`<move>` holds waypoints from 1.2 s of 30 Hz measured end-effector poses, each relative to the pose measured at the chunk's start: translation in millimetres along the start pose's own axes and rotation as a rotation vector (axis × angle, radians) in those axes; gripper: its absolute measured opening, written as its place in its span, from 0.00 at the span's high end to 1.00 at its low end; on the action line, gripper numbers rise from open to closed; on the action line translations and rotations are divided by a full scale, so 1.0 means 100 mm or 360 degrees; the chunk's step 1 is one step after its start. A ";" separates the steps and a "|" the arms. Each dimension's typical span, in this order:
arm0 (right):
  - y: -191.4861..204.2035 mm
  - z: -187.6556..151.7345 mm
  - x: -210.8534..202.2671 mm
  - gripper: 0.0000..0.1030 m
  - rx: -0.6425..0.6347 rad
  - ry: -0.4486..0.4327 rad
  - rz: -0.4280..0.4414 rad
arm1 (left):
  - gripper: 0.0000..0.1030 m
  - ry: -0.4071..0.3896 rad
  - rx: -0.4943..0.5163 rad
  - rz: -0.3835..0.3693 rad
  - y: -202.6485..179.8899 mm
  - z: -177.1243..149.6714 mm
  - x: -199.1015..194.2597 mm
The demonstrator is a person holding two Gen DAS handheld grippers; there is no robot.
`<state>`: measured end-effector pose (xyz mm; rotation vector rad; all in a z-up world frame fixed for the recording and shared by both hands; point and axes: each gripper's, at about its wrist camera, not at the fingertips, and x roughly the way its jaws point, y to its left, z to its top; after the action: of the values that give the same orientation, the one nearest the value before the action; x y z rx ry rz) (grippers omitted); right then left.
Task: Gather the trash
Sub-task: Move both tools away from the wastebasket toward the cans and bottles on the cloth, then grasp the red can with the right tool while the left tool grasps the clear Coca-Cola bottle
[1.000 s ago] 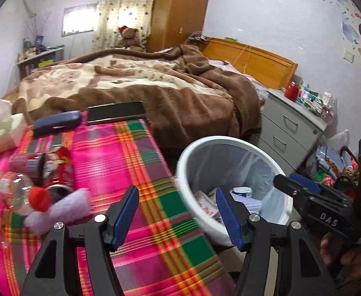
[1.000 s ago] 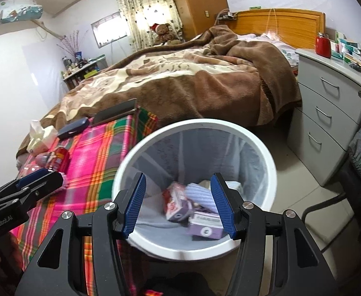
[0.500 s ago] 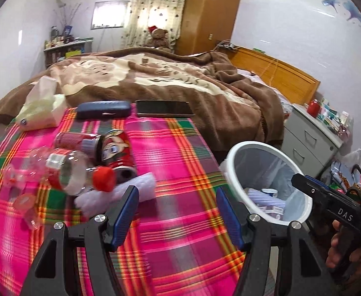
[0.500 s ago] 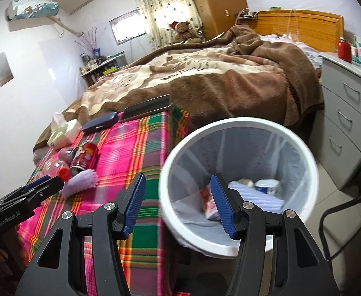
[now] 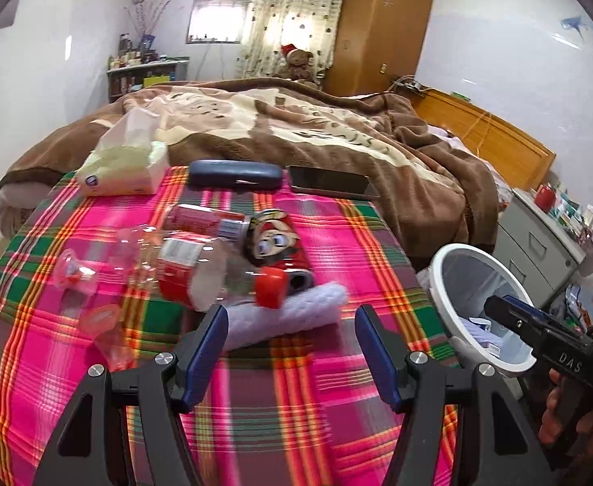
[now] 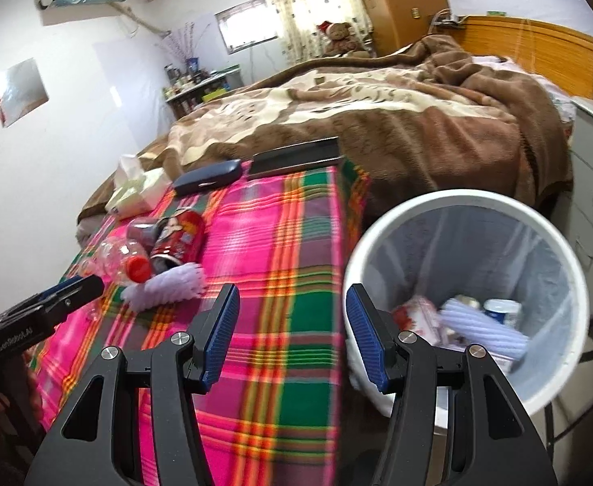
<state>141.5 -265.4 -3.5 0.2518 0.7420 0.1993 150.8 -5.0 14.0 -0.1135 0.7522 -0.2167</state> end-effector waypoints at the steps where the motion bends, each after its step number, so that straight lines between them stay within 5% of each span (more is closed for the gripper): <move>1: 0.03 0.00 0.02 0.45 -0.0002 0.0011 0.0018 | 0.37 -0.0002 -0.0013 0.0012 0.04 0.01 0.00; 18: 0.71 0.25 0.59 0.45 -0.0217 0.0123 0.0105 | 0.34 0.0020 -0.0198 0.0154 0.98 0.17 0.05; 27: 0.91 0.45 0.93 0.45 -0.0248 0.0178 0.0126 | 0.27 0.0064 -0.0311 -0.0021 1.11 0.45 0.29; 36: 0.96 0.50 1.17 0.45 -0.0217 0.0289 0.0194 | 0.23 0.0200 -0.0351 -0.0070 1.07 0.61 0.64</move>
<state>252.0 -151.0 -14.3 0.1505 0.8900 0.3911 254.9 85.8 -3.9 -0.3285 0.8982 -0.1833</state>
